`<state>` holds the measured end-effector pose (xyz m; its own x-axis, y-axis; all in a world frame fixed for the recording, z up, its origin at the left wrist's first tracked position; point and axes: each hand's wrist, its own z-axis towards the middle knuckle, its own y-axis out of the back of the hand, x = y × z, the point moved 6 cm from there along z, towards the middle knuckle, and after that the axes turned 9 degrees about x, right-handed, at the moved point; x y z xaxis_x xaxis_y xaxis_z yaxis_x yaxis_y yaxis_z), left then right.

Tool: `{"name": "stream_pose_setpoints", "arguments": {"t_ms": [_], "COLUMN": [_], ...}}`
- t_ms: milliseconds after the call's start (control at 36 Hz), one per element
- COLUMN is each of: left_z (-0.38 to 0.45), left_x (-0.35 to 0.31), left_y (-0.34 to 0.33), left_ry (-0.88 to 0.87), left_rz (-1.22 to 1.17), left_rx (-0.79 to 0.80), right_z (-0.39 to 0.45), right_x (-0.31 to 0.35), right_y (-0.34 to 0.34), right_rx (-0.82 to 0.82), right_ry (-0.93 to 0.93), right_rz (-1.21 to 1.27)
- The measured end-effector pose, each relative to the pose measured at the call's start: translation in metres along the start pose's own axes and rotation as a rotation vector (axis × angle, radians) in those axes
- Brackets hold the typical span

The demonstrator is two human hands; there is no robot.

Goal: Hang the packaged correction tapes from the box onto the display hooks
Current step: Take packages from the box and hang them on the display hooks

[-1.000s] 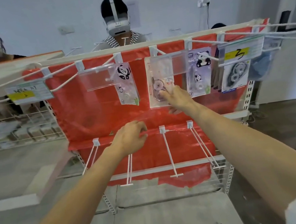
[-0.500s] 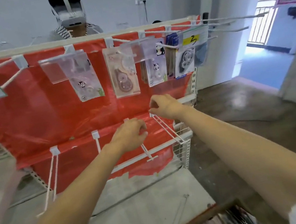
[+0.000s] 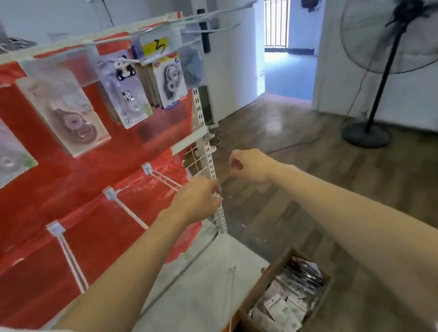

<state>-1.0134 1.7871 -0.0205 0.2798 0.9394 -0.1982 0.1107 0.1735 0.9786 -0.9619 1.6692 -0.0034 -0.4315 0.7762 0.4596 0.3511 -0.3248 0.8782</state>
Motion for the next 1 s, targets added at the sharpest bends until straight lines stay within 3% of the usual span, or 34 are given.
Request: {"name": "stream_pose_setpoints", "arguments": {"t_ms": [194, 500, 694, 1000], "left_z": [0.064, 0.147, 0.154, 0.131], "left_x": [-0.045, -0.068, -0.075, -0.053], "left_y": [-0.054, -0.183, -0.288, -0.419], "left_ry": [-0.063, 0.036, 0.125, 0.223], "left_rz": [0.006, -0.069, -0.135, -0.132], "left_rx": [0.115, 0.388, 0.625, 0.761], "right_z": [-0.012, -0.004, -0.016, -0.038], "right_x": [-0.104, -0.262, -0.332, -0.394], "right_y": [-0.018, -0.104, -0.192, -0.337], "right_rx": [0.042, 0.249, 0.438, 0.592], "right_ry": [-0.157, -0.341, -0.423, -0.624], "right_rz": [0.064, 0.228, 0.291, 0.476]}}
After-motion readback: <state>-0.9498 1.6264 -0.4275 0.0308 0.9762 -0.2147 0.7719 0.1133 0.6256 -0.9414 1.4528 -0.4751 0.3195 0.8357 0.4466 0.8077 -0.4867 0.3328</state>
